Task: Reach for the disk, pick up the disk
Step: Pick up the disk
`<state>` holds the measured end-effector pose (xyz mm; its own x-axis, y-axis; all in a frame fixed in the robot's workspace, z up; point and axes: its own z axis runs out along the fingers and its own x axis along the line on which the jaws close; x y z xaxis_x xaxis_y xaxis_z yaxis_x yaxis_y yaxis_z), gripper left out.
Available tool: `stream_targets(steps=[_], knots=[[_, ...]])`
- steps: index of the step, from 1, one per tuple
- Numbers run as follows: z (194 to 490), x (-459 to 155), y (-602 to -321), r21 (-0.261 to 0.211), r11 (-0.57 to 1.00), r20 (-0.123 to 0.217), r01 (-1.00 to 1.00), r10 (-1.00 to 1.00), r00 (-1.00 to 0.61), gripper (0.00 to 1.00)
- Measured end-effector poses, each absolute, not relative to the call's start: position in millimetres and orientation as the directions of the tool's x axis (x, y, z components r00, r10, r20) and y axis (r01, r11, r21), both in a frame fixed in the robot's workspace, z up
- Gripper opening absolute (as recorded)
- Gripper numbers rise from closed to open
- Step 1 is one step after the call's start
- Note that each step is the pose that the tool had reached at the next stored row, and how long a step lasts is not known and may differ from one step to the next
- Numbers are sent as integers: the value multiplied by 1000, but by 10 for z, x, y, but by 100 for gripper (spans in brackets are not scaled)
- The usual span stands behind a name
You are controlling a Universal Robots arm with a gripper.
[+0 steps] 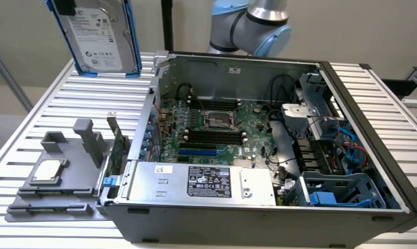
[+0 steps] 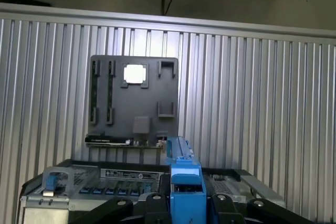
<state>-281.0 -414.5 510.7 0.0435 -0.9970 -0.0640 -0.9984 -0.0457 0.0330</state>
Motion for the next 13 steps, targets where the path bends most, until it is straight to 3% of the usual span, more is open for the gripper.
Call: stream_targets(steps=[13], knots=[[5128,-2219,-4270,34,-46,-64,-998,-997,44,33]])
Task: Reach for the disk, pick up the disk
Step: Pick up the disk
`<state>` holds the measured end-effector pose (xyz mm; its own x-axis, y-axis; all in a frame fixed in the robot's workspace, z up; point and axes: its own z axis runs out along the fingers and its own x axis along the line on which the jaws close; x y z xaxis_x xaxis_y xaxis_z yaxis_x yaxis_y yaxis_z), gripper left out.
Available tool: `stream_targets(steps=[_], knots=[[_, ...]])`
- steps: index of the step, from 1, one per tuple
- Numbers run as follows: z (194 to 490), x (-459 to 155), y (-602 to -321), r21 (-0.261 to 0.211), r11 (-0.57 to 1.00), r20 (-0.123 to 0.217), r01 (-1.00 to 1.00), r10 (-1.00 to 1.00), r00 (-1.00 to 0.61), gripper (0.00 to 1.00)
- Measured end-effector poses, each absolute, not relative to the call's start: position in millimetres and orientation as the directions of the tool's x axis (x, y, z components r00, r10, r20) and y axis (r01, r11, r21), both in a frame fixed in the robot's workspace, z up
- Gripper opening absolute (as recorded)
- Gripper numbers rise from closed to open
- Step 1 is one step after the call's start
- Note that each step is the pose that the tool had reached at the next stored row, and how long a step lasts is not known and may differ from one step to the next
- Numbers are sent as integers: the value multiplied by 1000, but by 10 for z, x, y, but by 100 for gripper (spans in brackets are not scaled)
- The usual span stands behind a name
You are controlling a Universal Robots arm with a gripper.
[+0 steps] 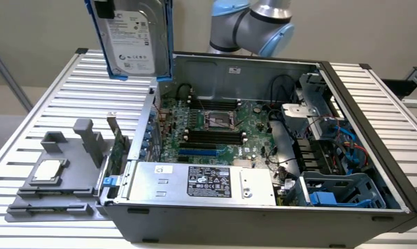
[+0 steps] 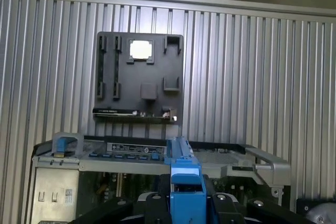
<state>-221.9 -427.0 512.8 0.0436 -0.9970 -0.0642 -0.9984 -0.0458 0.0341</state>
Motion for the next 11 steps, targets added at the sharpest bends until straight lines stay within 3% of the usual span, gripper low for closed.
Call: stream_targets(steps=[11], knots=[[5129,-1721,-4407,34,-46,-64,-998,-997,44,33]])
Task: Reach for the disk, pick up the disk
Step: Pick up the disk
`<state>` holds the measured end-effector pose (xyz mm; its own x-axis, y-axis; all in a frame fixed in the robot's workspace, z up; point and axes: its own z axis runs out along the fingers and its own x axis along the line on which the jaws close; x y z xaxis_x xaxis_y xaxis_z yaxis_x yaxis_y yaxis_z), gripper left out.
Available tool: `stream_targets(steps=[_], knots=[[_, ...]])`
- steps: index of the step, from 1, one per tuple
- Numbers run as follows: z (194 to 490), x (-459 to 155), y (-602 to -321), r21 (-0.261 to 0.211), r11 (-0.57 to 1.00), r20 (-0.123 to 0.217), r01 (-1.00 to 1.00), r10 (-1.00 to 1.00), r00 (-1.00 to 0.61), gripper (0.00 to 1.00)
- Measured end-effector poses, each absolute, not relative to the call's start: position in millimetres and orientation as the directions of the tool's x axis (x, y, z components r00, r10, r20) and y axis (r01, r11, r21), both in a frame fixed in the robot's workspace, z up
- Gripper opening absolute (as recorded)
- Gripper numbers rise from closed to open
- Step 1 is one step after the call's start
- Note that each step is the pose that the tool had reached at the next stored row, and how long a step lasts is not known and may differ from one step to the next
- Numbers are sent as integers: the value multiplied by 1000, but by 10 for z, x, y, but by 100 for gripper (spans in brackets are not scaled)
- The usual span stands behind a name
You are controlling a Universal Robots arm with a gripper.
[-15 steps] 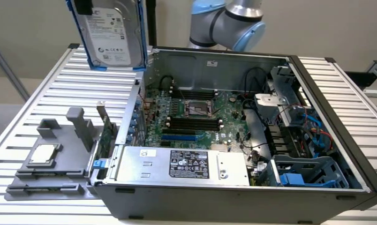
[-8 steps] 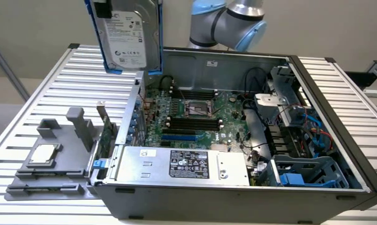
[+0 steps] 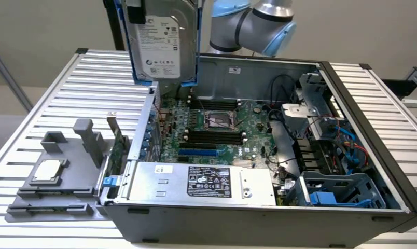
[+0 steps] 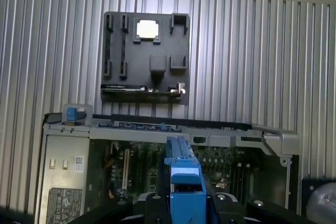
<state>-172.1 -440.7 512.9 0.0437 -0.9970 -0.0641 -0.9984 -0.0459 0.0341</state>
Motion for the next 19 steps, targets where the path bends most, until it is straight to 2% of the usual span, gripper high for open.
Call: stream_targets(steps=[19], knots=[[5127,-856,-4678,34,-46,-64,-998,-997,44,33]])
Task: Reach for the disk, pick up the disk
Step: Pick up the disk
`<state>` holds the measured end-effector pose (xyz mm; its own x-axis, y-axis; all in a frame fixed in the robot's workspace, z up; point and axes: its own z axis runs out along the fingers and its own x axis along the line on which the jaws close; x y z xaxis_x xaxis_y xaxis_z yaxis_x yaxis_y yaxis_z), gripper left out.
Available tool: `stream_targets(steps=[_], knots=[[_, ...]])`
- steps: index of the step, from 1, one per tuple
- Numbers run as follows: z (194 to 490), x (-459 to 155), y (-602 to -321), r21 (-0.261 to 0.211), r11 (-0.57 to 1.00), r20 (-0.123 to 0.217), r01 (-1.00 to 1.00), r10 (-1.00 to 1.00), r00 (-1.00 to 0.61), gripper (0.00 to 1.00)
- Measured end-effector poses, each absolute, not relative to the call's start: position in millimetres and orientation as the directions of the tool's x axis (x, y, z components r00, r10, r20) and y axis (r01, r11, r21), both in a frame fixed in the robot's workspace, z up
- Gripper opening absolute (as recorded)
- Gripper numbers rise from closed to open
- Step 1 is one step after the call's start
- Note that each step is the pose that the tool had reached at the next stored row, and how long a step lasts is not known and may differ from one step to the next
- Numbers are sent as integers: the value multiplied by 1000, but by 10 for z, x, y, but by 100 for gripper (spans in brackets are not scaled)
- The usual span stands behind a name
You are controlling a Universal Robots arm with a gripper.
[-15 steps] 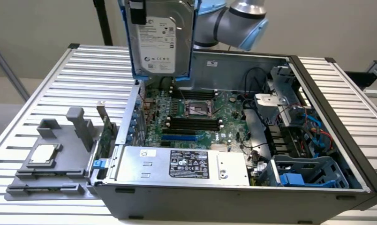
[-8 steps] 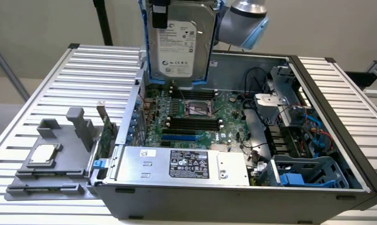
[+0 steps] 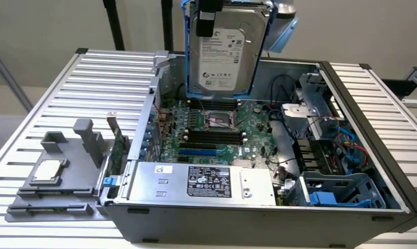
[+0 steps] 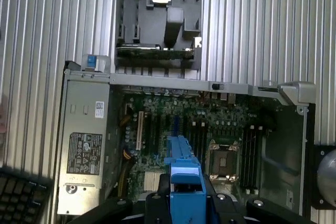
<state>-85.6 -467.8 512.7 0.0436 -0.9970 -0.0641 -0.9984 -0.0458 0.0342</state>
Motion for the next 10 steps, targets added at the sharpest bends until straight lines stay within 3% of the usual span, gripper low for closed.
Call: stream_targets(steps=[10], knots=[[5113,-400,-4829,34,-46,-64,-998,-997,43,33]])
